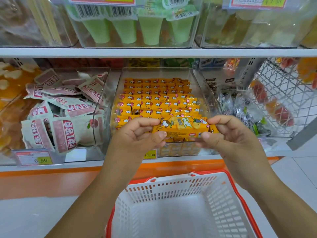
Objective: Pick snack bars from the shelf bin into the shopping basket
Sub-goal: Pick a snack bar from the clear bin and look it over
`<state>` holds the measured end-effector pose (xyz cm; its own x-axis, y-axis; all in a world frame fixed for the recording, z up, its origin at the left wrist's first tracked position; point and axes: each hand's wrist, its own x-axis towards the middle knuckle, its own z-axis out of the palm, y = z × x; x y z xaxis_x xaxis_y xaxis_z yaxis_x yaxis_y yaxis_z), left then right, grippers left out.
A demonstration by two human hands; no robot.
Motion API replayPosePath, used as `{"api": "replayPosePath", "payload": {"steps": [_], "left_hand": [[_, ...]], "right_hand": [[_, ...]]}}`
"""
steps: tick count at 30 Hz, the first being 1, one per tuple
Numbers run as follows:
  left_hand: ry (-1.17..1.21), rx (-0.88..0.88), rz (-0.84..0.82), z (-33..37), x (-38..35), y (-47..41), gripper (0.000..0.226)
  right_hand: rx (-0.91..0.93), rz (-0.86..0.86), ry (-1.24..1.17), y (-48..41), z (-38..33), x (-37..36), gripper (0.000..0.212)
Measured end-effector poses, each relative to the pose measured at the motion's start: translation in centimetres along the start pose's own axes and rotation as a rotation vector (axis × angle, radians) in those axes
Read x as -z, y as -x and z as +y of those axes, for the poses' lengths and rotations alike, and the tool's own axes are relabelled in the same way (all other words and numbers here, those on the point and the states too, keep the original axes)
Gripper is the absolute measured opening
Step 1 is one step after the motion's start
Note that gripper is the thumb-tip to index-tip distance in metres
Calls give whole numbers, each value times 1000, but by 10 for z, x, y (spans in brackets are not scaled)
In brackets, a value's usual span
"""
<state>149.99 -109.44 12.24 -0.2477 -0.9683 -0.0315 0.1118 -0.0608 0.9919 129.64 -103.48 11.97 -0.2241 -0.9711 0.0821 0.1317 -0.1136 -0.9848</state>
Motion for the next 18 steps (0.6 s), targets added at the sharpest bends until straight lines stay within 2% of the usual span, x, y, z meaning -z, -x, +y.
{"api": "replayPosePath", "payload": {"steps": [7, 12, 16, 18], "left_hand": [[28, 1, -34, 3, 7, -2, 19], [14, 37, -42, 5, 7, -2, 22], [22, 49, -126, 8, 13, -2, 31], [25, 36, -105, 8, 15, -3, 32]], "right_hand": [[-67, -3, -118, -2, -6, -1, 41], [-120, -18, -186, -2, -6, -1, 39], [-139, -58, -239, -2, -10, 3, 29], [-139, -76, -226, -2, -9, 3, 33]]}}
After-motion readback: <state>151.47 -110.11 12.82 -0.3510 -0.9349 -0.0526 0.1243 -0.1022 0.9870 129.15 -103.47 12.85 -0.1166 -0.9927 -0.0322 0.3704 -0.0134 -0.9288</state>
